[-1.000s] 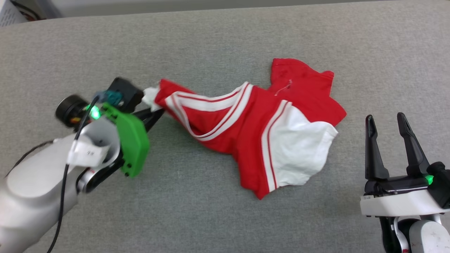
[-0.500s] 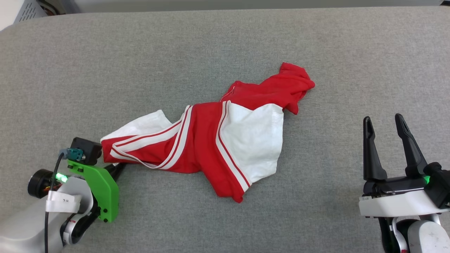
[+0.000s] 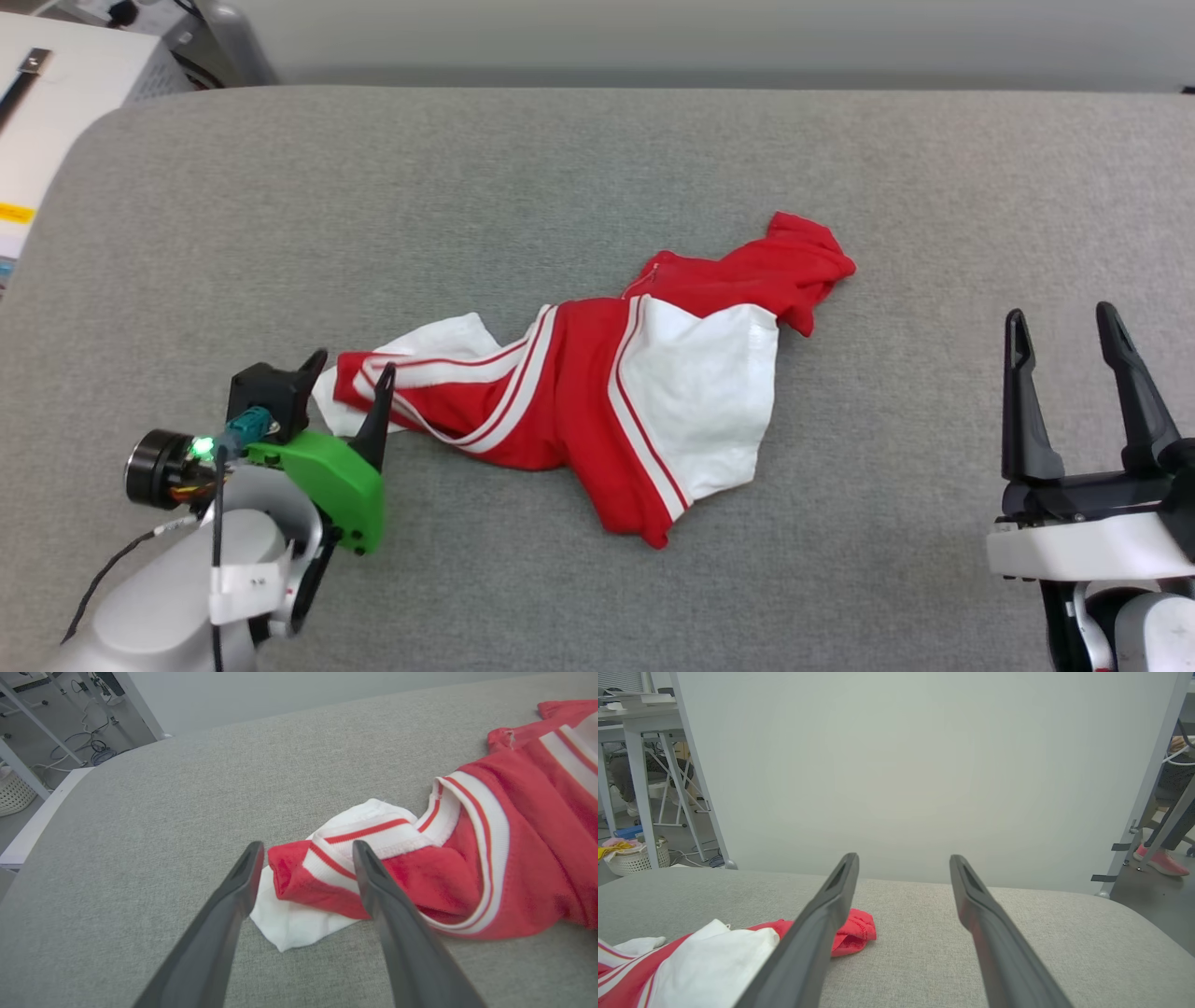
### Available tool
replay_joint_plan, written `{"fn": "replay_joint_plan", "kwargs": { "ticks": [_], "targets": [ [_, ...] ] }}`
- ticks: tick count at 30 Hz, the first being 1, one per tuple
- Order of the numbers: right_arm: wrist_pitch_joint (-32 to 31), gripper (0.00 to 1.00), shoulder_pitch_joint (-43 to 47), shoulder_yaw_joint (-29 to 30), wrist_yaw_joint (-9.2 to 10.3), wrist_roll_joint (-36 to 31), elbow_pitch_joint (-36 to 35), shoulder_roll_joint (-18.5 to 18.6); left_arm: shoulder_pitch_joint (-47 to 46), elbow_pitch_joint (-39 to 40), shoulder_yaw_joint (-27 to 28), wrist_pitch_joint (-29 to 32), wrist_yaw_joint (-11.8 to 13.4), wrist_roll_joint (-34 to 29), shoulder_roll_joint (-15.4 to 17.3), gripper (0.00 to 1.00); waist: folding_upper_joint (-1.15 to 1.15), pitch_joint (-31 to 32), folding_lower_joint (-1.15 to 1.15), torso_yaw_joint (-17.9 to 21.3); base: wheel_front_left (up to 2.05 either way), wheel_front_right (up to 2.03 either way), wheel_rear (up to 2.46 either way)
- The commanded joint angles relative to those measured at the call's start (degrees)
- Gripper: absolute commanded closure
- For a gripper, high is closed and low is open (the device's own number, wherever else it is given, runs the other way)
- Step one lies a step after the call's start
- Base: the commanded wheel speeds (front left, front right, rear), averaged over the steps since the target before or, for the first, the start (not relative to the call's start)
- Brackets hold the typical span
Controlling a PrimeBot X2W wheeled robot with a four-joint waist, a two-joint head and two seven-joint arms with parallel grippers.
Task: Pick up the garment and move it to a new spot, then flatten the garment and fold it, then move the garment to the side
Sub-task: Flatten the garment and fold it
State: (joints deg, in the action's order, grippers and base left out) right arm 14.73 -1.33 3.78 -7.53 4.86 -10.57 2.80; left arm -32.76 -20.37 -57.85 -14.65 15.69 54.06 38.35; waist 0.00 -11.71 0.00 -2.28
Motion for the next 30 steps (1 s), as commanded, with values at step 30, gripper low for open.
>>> {"fn": "replay_joint_plan", "kwargs": {
  "ticks": [30],
  "targets": [
    [-37.45, 0.00, -32.60, -43.28, 0.04, 27.20, 6.46, 35.92, 27.65, 19.89, 41.99, -0.34, 0.94, -42.70, -25.01, 0.00, 0.00, -1.94, 0.00, -8.75, 0.00, 0.00, 0.00]
  ]
}}
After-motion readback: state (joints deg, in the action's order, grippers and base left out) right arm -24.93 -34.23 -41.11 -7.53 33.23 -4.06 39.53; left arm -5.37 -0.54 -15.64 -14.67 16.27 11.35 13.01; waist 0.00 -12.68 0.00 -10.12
